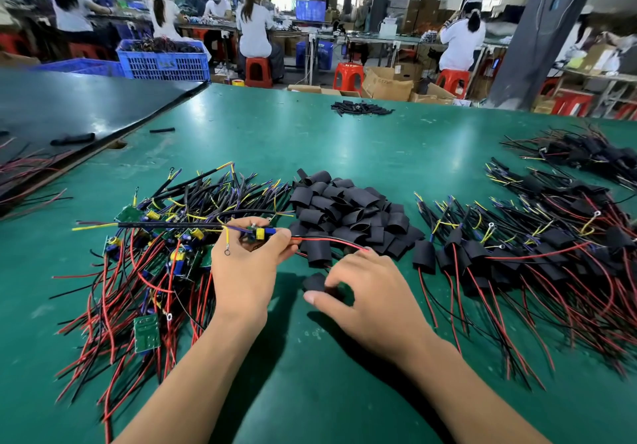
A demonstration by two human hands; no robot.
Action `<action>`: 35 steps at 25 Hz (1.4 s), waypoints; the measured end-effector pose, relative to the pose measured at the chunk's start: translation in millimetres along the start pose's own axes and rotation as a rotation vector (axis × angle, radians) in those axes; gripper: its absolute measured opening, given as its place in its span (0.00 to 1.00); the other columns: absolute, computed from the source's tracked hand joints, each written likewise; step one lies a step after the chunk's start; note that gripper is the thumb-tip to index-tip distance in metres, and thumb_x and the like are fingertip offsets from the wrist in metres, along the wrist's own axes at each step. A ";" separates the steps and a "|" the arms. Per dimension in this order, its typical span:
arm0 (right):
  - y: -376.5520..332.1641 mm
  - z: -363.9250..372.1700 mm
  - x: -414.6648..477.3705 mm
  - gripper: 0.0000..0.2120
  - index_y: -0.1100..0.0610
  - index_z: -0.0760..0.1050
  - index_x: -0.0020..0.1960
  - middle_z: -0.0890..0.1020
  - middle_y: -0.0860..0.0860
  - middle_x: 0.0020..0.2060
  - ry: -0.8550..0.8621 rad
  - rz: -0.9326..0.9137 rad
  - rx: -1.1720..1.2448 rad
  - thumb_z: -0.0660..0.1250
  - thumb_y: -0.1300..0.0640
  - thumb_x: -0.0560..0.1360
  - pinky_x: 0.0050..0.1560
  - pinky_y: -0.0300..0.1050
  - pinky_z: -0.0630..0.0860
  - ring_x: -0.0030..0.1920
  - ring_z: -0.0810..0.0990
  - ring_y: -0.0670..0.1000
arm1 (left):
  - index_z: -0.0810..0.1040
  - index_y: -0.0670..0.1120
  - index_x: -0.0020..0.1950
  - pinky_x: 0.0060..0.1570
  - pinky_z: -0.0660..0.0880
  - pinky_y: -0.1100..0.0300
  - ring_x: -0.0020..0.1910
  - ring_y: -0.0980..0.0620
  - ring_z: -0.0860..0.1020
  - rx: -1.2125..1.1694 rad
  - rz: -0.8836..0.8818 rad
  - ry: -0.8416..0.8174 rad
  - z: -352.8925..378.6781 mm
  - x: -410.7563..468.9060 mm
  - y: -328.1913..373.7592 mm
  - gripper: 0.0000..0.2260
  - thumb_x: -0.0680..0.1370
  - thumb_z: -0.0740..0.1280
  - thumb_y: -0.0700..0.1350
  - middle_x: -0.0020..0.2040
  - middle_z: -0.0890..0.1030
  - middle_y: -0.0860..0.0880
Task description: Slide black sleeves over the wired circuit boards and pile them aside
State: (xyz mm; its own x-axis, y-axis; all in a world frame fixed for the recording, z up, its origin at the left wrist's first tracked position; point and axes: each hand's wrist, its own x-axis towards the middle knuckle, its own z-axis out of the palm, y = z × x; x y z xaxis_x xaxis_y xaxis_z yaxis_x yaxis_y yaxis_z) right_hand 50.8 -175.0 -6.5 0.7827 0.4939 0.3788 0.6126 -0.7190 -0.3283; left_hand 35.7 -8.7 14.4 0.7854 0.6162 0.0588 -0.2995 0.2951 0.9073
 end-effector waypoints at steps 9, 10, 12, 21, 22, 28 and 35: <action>14.9 -10.6 2.6 0.18 0.46 0.80 0.55 0.77 0.45 0.47 -0.091 0.177 -0.059 0.65 0.35 0.74 0.52 0.47 0.71 0.54 0.74 0.50 | 0.74 0.44 0.46 0.41 0.82 0.59 0.38 0.44 0.83 0.084 0.047 0.112 -3.0 1.3 -0.7 0.11 0.73 0.71 0.30 0.47 0.80 0.30; 16.7 -11.2 2.6 0.18 0.46 0.80 0.56 0.77 0.45 0.48 -0.089 0.189 -0.074 0.66 0.36 0.74 0.52 0.47 0.71 0.54 0.75 0.50 | 0.74 0.44 0.46 0.42 0.82 0.58 0.37 0.45 0.83 0.101 0.056 0.126 -3.5 1.1 -1.5 0.11 0.73 0.71 0.30 0.48 0.80 0.30; 19.8 -10.8 2.1 0.16 0.47 0.79 0.57 0.79 0.44 0.47 -0.059 0.232 -0.014 0.69 0.40 0.74 0.50 0.45 0.71 0.52 0.76 0.48 | 0.75 0.44 0.46 0.44 0.83 0.56 0.36 0.46 0.84 0.128 0.067 0.143 -3.6 0.8 -2.8 0.11 0.73 0.72 0.31 0.46 0.81 0.31; 42.3 -21.9 9.4 0.11 0.44 0.80 0.57 0.79 0.46 0.35 0.056 0.503 0.705 0.69 0.57 0.78 0.38 0.36 0.71 0.34 0.77 0.44 | 0.75 0.42 0.48 0.44 0.83 0.57 0.36 0.49 0.85 0.112 0.083 0.180 -4.1 2.6 -2.1 0.10 0.73 0.72 0.31 0.40 0.81 0.41; 45.0 -23.2 9.8 0.11 0.45 0.81 0.57 0.79 0.46 0.35 0.043 0.519 0.758 0.68 0.59 0.79 0.37 0.36 0.71 0.34 0.77 0.44 | 0.75 0.42 0.49 0.44 0.83 0.57 0.36 0.48 0.86 0.111 0.081 0.184 -4.5 2.8 -1.9 0.10 0.73 0.72 0.32 0.40 0.81 0.41; 53.1 -26.7 10.9 0.17 0.39 0.83 0.53 0.78 0.40 0.34 -0.007 0.534 0.867 0.66 0.61 0.80 0.36 0.38 0.71 0.34 0.76 0.44 | 0.75 0.44 0.47 0.43 0.82 0.58 0.37 0.47 0.86 0.096 0.085 0.184 -3.7 2.8 -1.2 0.10 0.74 0.72 0.32 0.40 0.81 0.41; 53.0 -26.6 10.1 0.18 0.37 0.82 0.54 0.78 0.39 0.34 -0.042 0.477 0.870 0.65 0.60 0.80 0.36 0.37 0.70 0.36 0.75 0.43 | 0.75 0.42 0.49 0.41 0.81 0.63 0.36 0.48 0.86 0.073 0.079 0.168 -1.9 0.0 2.0 0.10 0.74 0.71 0.31 0.40 0.80 0.40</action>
State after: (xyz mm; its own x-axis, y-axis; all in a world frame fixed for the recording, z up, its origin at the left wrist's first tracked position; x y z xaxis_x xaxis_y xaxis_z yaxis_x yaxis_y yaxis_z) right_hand 88.3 -221.1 2.9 0.9612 0.2754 0.0163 0.0869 -0.2461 -0.9653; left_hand 34.1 -6.8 15.4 0.6573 0.7507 0.0663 -0.3117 0.1906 0.9309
